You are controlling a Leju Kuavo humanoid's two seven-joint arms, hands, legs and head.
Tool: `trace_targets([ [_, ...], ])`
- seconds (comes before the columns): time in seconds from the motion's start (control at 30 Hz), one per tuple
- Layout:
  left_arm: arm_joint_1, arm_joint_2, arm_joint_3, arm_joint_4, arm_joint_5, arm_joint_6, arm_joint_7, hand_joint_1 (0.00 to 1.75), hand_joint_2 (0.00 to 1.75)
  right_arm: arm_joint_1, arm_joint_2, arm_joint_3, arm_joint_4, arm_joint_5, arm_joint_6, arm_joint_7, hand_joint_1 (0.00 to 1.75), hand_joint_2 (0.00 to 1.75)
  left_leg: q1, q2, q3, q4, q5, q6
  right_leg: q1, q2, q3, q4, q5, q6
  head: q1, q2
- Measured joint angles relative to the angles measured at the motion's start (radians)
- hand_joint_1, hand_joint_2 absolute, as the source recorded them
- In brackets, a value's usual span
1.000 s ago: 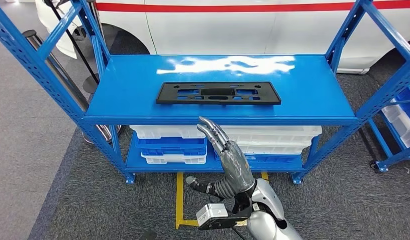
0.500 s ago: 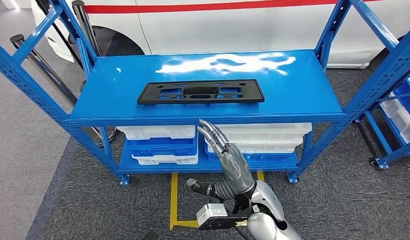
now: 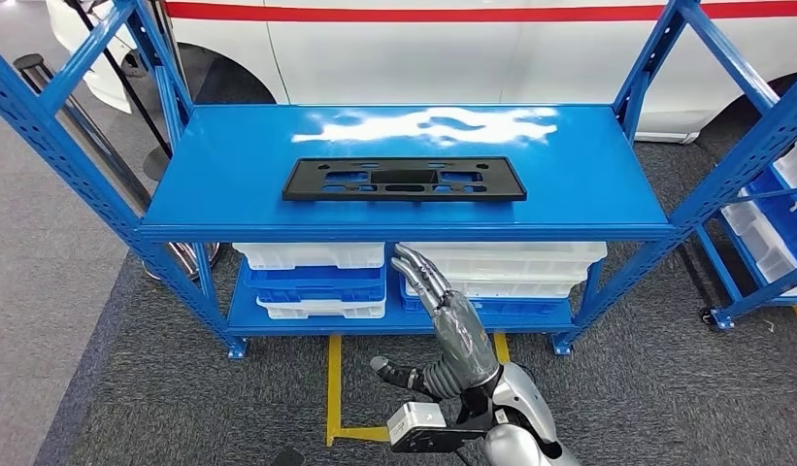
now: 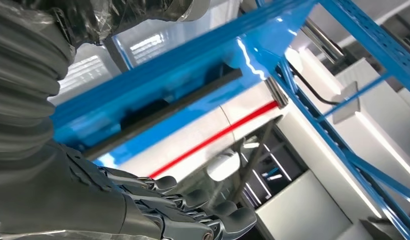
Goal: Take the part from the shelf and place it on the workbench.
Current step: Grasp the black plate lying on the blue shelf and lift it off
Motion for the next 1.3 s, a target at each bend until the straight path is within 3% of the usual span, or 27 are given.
trace_targets([
  [0.03, 0.001, 0.000, 0.000, 0.000, 0.000, -0.001, 0.000, 0.00, 0.00, 0.004, -0.002, -0.001, 0.002, 0.000, -0.001, 0.000, 0.00, 1.75, 0.000, 0.000, 0.000, 0.002, -0.001, -0.001, -0.001, -0.001, 0.016, -0.030, 0.026, 0.000, 0.000, 0.000],
  [0.1, 0.001, 0.000, 0.000, 0.000, 0.001, -0.004, 0.000, 0.00, 0.00, 0.008, -0.004, -0.004, 0.003, 0.001, -0.005, 0.000, 0.00, 1.75, -0.001, -0.001, 0.001, 0.008, -0.006, -0.004, -0.002, -0.004, 0.088, -0.165, 0.089, -0.005, 0.000, 0.000],
  [0.17, 0.002, 0.000, 0.000, 0.000, 0.002, -0.007, 0.000, 0.00, 0.00, 0.012, -0.005, -0.008, 0.003, 0.001, -0.011, 0.000, 0.00, 1.75, -0.005, -0.001, -0.001, 0.014, -0.011, -0.012, 0.002, -0.005, 0.132, -0.257, 0.113, -0.015, 0.000, 0.000],
  [0.27, 0.004, 0.000, 0.000, 0.000, 0.002, -0.009, -0.001, 0.00, 0.00, 0.021, -0.007, -0.010, 0.003, 0.002, -0.014, 0.000, 0.00, 1.75, -0.006, 0.000, -0.002, 0.014, -0.014, -0.026, 0.003, -0.003, 0.136, -0.274, 0.114, -0.029, 0.000, 0.000],
  [0.33, 0.003, 0.000, 0.000, 0.000, 0.002, -0.010, -0.002, 0.00, 0.00, 0.024, -0.007, -0.011, 0.003, 0.002, -0.015, 0.000, 0.00, 1.75, -0.004, -0.002, -0.014, 0.044, -0.038, -0.037, -0.004, -0.003, 0.140, -0.281, 0.118, -0.041, -0.001, 0.000],
  [0.43, 0.005, 0.001, 0.000, 0.000, 0.003, -0.010, -0.003, 0.00, 0.00, 0.028, -0.008, -0.011, 0.003, 0.002, -0.015, 0.000, 0.00, 1.75, 0.004, -0.004, -0.095, 0.221, -0.130, -0.055, -0.008, -0.005, 0.140, -0.285, 0.120, -0.049, -0.004, 0.000],
  [0.47, 0.007, 0.001, 0.000, 0.000, 0.004, -0.010, -0.003, 0.00, 0.00, 0.030, -0.008, -0.011, 0.004, 0.002, -0.015, 0.000, 0.00, 1.75, 0.008, -0.004, -0.122, 0.277, -0.147, -0.060, -0.008, -0.006, 0.140, -0.285, 0.120, -0.049, -0.004, 0.000],
  [0.5, 0.008, 0.001, 0.000, 0.000, 0.006, -0.010, -0.003, 0.00, 0.00, 0.034, -0.008, -0.011, 0.004, 0.002, -0.015, 0.000, 0.00, 1.75, 0.011, -0.004, -0.133, 0.300, -0.145, -0.064, -0.010, -0.006, 0.140, -0.284, 0.120, -0.048, -0.004, 0.000],
  [0.53, 0.009, 0.001, 0.000, 0.000, 0.007, -0.011, -0.003, 0.00, 0.00, 0.037, -0.008, -0.012, 0.005, 0.002, -0.015, 0.000, 0.00, 1.75, 0.015, -0.004, -0.125, 0.280, -0.121, -0.067, -0.012, -0.005, 0.142, -0.284, 0.120, -0.047, -0.004, 0.000],
  [0.6, 0.009, 0.001, 0.000, 0.000, 0.010, -0.013, -0.003, 0.00, 0.00, 0.043, -0.009, -0.015, 0.006, 0.002, -0.016, 0.000, 0.00, 1.75, 0.021, -0.004, -0.061, 0.144, -0.048, -0.073, -0.017, -0.003, 0.145, -0.282, 0.117, -0.039, -0.004, 0.000],
  [0.67, 0.008, 0.002, 0.000, 0.000, 0.012, -0.014, -0.003, 0.00, 0.00, 0.047, -0.009, -0.019, 0.006, 0.002, -0.017, 0.000, 0.00, 1.75, 0.019, -0.008, -0.009, 0.034, -0.013, -0.068, -0.018, -0.001, 0.144, -0.278, 0.115, -0.025, -0.004, 0.000],
  [0.77, 0.010, 0.002, 0.000, 0.001, 0.013, -0.017, -0.004, 0.00, 0.00, 0.056, -0.010, -0.027, 0.006, 0.003, -0.019, -0.004, 0.00, 1.75, 0.012, -0.012, -0.001, 0.011, -0.011, -0.046, -0.016, 0.000, 0.144, -0.284, 0.120, -0.003, -0.004, 0.000],
  [0.83, 0.010, 0.003, 0.000, 0.001, 0.014, -0.020, -0.005, 0.00, 0.00, 0.060, -0.011, -0.033, 0.005, 0.007, -0.020, -0.007, 0.00, 1.75, 0.012, -0.011, 0.000, 0.003, -0.003, -0.029, -0.019, -0.001, 0.139, -0.272, 0.108, 0.007, -0.004, 0.000],
  [0.87, 0.010, 0.003, 0.000, 0.001, 0.014, -0.021, -0.006, 0.00, 0.00, 0.061, -0.012, -0.035, 0.005, 0.009, -0.020, -0.008, 0.00, 1.75, 0.013, -0.010, 0.000, -0.001, 0.000, -0.022, -0.019, -0.002, 0.125, -0.242, 0.086, 0.009, -0.004, 0.000],
  [0.97, 0.009, 0.003, 0.000, 0.001, 0.013, -0.026, -0.007, 0.00, 0.00, 0.067, -0.014, -0.041, 0.007, 0.013, -0.020, -0.009, 0.00, 1.75, 0.005, -0.007, -0.001, -0.002, 0.002, -0.009, -0.013, -0.003, 0.048, -0.075, 0.005, 0.005, -0.004, 0.000],
  [1.03, 0.010, 0.003, 0.000, 0.001, 0.013, -0.027, -0.007, 0.00, 0.00, 0.074, -0.016, -0.046, 0.009, 0.014, -0.020, -0.010, 0.00, 1.75, -0.002, -0.007, -0.001, 0.001, 0.000, -0.004, -0.009, -0.003, 0.033, -0.042, 0.012, -0.002, -0.004, 0.000],
  [1.1, 0.010, 0.003, 0.000, 0.001, 0.012, -0.028, -0.006, 0.00, 0.00, 0.076, -0.017, -0.051, 0.010, 0.016, -0.019, -0.011, 0.00, 1.75, -0.008, -0.007, 0.001, 0.005, -0.004, -0.002, -0.004, -0.003, 0.081, -0.139, 0.071, -0.015, -0.004, 0.000],
  [1.17, 0.009, 0.002, 0.000, 0.001, 0.011, -0.028, -0.005, 0.00, 0.00, 0.076, -0.017, -0.055, 0.010, 0.016, -0.019, -0.012, 0.00, 1.75, -0.014, -0.008, -0.001, 0.010, -0.008, -0.004, 0.004, -0.005, 0.131, -0.242, 0.106, -0.029, -0.004, 0.000],
  [1.3, 0.008, 0.001, 0.000, 0.001, 0.010, -0.029, -0.002, 0.00, 0.00, 0.079, -0.019, -0.057, 0.008, 0.016, -0.017, -0.015, 0.00, 1.75, -0.014, -0.007, -0.004, 0.013, -0.012, -0.020, 0.006, -0.003, 0.145, -0.279, 0.109, -0.038, -0.004, 0.000],
])
